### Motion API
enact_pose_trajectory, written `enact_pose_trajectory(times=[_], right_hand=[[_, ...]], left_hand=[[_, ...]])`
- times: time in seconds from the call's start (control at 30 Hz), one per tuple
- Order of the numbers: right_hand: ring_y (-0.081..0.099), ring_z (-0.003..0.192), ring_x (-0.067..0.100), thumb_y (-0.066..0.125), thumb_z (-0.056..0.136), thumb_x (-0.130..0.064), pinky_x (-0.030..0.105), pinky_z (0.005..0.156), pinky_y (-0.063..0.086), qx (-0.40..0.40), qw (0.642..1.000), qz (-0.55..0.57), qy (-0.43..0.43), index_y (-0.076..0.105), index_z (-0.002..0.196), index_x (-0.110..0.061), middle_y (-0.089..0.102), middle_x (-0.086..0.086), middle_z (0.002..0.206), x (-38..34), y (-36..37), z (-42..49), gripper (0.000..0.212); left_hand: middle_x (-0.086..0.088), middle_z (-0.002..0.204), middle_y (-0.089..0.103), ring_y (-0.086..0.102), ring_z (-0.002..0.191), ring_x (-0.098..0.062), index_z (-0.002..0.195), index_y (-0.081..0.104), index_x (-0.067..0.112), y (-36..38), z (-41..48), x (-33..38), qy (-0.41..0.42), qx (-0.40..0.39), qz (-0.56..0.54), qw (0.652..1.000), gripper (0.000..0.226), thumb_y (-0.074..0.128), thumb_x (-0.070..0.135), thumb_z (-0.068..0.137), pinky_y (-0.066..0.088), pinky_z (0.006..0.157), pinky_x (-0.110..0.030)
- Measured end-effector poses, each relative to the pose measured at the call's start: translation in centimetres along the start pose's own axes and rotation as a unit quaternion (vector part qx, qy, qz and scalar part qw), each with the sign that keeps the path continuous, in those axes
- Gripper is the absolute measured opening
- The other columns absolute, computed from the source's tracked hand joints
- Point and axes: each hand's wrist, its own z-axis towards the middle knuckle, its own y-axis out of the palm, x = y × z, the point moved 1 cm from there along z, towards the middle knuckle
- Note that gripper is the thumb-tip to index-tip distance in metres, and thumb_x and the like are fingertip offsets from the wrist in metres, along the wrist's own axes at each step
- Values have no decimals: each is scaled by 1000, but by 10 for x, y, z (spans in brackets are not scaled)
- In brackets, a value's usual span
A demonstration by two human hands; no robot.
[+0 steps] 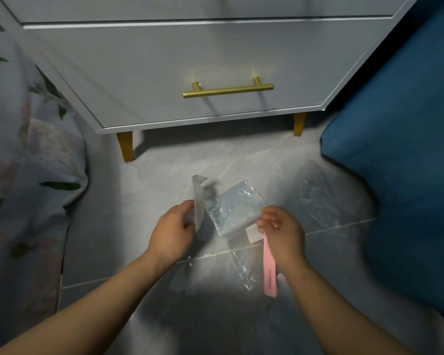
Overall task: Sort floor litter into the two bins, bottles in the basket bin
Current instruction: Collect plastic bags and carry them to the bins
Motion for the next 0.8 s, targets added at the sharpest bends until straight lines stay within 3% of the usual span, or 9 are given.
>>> enact_pose_trajectory(times=[0.1,0.2,0.33,0.43,0.53,0.63,0.73,0.8], right_hand=[[62,61,14,53,81,21,14,56,54,49,976,192,87,57,77,-12,58,9,74,-18,-9,3,34],[66,60,16,49,87,16,20,55,57,76,928,333,145,53,81,-9,58,16,79,-31,-15,6,26],[68,58,18,49,88,15,27,64,59,90,876,439,181,51,80,-8,58,18,81,-46,-11,8,24],[64,78,28,46,89,16,37,82,53,108,853,472,193,49,80,-6,57,18,84,-59,-3,7,24],[61,88,32,43,90,17,33,71,54,115,844,491,184,49,79,-6,56,22,94,-70,9,3,26],[64,77,23,45,91,13,21,54,56,122,852,482,165,52,79,-8,59,17,87,-77,23,-6,25],[66,79,17,42,91,12,21,65,57,127,908,386,107,54,79,-14,61,8,87,-81,33,-15,31],[66,83,13,38,91,10,18,72,53,118,948,291,50,54,78,-19,62,-1,85,-80,38,-20,36]], left_hand=[[-5,127,60,54,115,-27,126,55,17,1,-2,5,10,11,-20,1000,42,43,-1,90,39,88,-24],[0,122,61,55,111,-23,124,56,18,2,-6,12,23,16,-49,998,39,42,1,92,37,86,-21],[11,100,64,58,99,-16,99,62,25,-2,-13,23,-20,4,-178,984,27,44,7,93,44,81,-18],[7,104,67,61,103,-12,97,67,21,-10,-20,33,-68,-48,-330,940,30,43,37,93,46,92,-25],[4,105,68,63,98,-14,101,62,27,-17,-26,41,-103,-115,-389,908,52,42,61,68,52,82,-29],[2,116,61,61,104,-19,117,52,28,-20,-33,48,-144,-158,-427,878,63,57,54,59,56,81,-37],[7,115,60,60,108,-19,136,34,30,-16,-37,54,-179,-180,-462,850,86,76,39,61,53,91,-47],[5,114,61,61,105,-19,139,31,27,-13,-36,56,-195,-165,-496,830,86,76,27,66,54,88,-47]])
